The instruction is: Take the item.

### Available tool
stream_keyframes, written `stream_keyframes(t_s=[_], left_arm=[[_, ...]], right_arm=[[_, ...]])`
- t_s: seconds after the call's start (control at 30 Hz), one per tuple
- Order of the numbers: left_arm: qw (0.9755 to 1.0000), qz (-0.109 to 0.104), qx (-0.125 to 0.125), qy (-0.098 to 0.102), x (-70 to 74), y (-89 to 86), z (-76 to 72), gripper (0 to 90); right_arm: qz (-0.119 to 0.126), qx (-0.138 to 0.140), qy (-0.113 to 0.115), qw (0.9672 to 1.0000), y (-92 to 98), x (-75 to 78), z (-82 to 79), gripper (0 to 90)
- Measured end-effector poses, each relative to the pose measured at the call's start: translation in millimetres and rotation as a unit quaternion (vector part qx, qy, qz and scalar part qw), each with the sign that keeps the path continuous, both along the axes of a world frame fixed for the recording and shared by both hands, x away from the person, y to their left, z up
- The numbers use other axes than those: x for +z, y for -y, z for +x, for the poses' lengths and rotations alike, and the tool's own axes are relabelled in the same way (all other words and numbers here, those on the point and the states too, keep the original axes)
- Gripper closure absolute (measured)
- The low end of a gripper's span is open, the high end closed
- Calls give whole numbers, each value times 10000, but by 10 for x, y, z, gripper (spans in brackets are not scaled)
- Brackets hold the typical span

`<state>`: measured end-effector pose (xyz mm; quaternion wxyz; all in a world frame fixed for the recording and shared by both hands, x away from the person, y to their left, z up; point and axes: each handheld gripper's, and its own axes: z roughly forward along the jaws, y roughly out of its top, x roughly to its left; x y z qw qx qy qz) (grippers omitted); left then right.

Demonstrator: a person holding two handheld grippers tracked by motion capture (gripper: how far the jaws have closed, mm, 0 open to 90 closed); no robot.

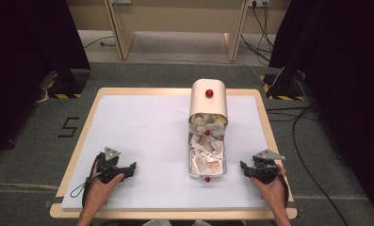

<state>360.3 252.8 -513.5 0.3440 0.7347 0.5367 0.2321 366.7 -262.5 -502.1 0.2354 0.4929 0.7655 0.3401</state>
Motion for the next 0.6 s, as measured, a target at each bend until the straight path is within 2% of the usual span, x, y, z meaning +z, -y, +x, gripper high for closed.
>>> stream_keyframes(t_s=[0.33, 0.43, 0.6], left_arm=[[10000, -2, 1, 1, 0, 0, 0, 107], [10000, -3, 1, 0, 0, 0, 0, 107], [10000, 1, -1, -1, 0, 0, 0, 107]], right_arm=[[52, -87, -35, 9999, -9, 6, -3, 400], [18, -62, 15, 10000, -5, 22, -1, 401], [119, -100, 115, 9998, -7, 82, -17, 411]])
